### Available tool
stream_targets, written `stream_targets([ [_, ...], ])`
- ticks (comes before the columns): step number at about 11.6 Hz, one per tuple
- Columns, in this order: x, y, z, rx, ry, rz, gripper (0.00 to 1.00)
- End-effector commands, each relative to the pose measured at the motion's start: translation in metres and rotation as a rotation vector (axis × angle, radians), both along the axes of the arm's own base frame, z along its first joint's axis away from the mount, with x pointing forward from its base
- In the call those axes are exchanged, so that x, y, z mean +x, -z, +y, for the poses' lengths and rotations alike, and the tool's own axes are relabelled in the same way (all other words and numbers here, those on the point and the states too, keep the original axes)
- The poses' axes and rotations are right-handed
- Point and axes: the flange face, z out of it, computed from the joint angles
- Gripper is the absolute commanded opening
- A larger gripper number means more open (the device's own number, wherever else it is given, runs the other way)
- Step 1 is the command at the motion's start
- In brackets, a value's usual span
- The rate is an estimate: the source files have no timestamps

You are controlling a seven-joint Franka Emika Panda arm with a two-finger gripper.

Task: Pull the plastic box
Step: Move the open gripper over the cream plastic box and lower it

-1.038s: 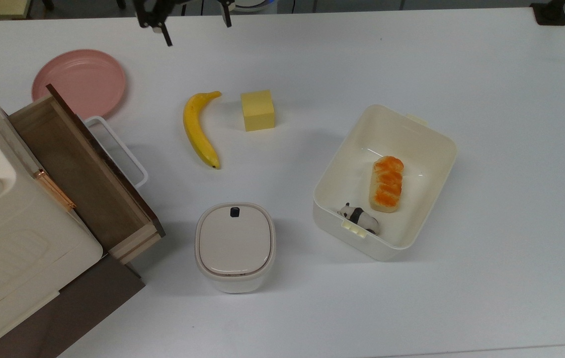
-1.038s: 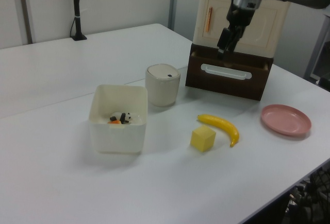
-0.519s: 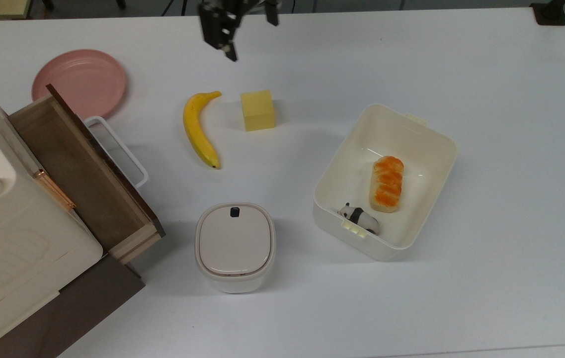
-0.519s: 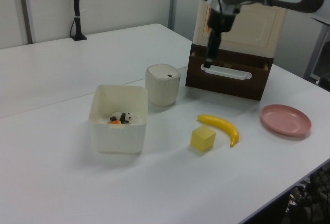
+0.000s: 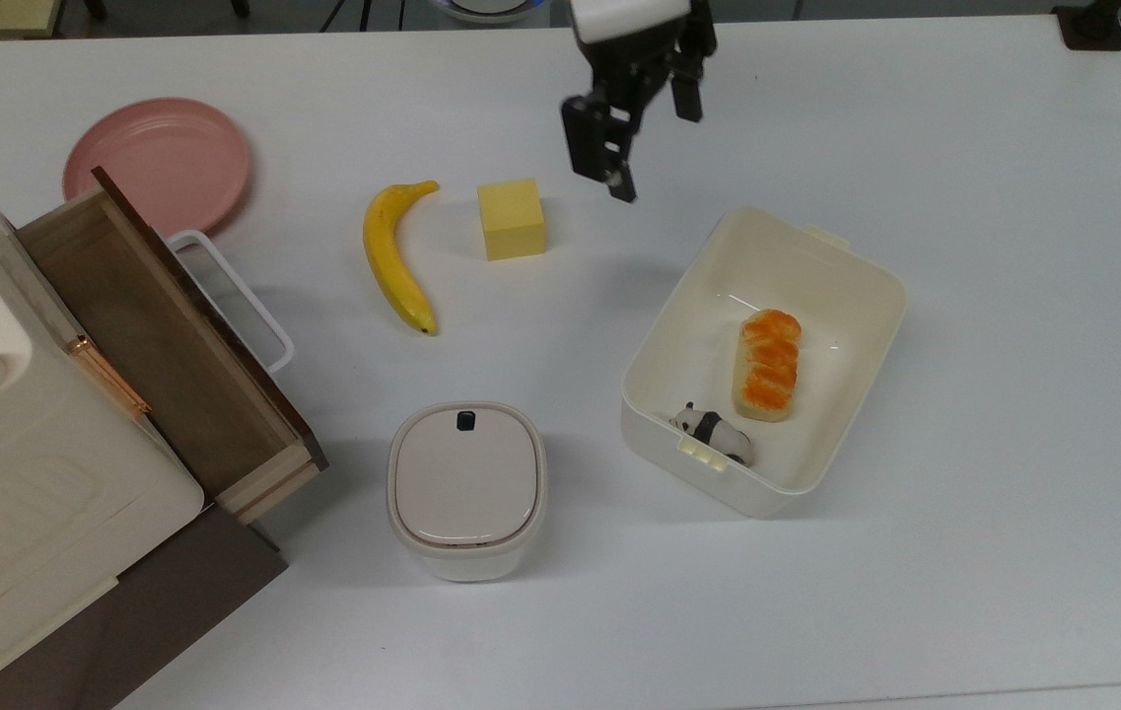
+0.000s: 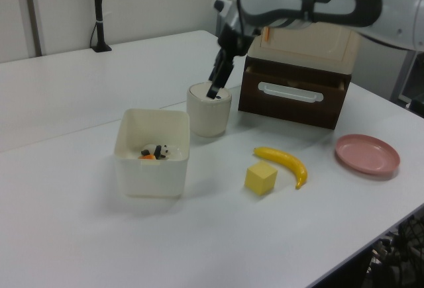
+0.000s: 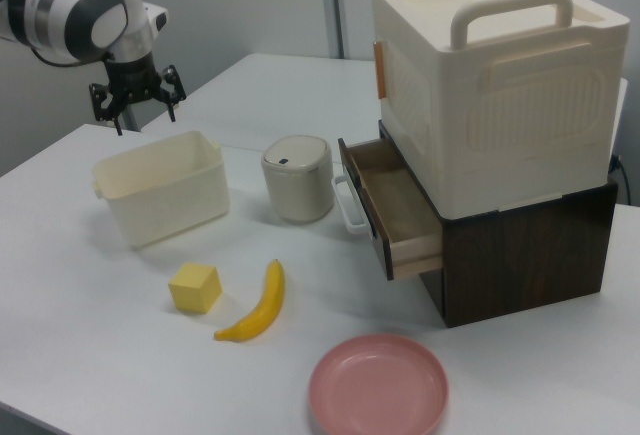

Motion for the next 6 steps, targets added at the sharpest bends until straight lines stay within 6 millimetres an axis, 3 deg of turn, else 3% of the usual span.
stream_targets([
  [1, 0.014, 0.034, 0.034, -0.025, -0.066, -0.011, 1.00],
  [3, 0.023, 0.067, 0.053, -0.076, -0.108, -0.005, 1.00],
  [6, 0.030, 0.091, 0.076, -0.105, -0.144, -0.032, 1.00],
])
